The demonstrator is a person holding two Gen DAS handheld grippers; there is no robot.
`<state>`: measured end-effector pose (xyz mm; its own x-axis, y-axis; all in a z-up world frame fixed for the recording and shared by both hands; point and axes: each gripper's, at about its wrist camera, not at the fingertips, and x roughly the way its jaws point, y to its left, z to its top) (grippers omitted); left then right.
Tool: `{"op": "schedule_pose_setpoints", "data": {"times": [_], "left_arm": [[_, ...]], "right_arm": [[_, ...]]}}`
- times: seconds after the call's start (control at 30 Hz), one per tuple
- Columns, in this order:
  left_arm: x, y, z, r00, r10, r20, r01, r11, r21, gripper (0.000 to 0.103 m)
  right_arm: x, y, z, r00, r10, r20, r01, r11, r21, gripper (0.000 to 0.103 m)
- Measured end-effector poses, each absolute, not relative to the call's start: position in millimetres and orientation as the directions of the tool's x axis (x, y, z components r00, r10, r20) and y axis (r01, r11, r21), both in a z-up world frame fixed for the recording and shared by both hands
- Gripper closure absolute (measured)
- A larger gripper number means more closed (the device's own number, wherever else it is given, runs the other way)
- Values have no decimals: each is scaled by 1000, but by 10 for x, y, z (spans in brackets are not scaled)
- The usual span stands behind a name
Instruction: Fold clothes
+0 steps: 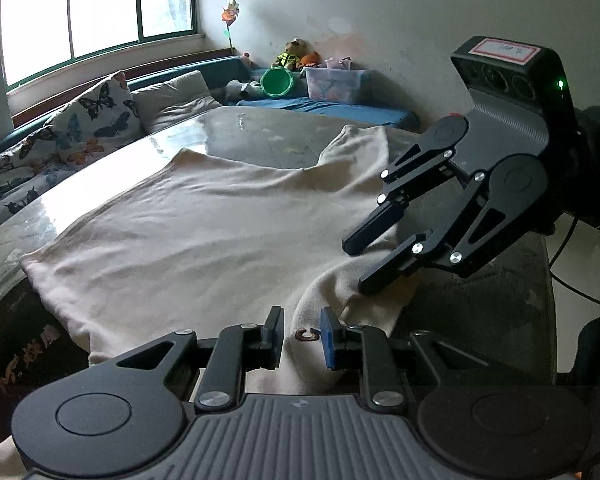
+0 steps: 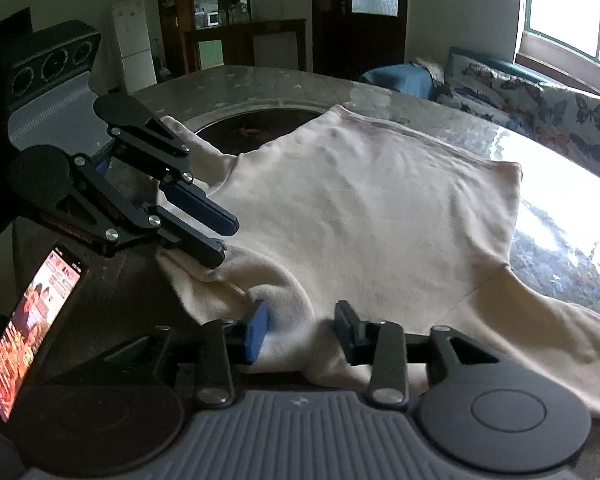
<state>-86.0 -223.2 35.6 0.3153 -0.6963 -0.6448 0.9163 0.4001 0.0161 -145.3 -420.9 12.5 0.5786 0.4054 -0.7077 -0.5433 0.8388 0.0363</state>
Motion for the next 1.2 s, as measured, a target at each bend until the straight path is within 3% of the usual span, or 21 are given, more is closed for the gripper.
{"op": "schedule_pose_setpoints", "data": {"times": [0.17, 0.57, 0.83, 1.2], "left_arm": [[-872, -2250, 317, 308, -693, -652, 919, 394, 14, 80], [-896, -2231, 280, 313, -694, -649, 917, 398, 17, 80], [-889, -2223, 266, 312, -697, -646, 917, 400, 11, 80], [-888, -2205, 252, 309, -697, -647, 918, 396, 11, 77]], "right_arm": [[-1495, -4239, 90, 597, 421, -683, -551, 834, 32, 58], [-1569, -4267, 23, 613, 466, -638, -577, 816, 42, 40], [-1607, -4204, -11, 601, 492, -630, -613, 790, 32, 20], [-1604, -4174, -27, 586, 499, -639, -629, 777, 30, 12]]}}
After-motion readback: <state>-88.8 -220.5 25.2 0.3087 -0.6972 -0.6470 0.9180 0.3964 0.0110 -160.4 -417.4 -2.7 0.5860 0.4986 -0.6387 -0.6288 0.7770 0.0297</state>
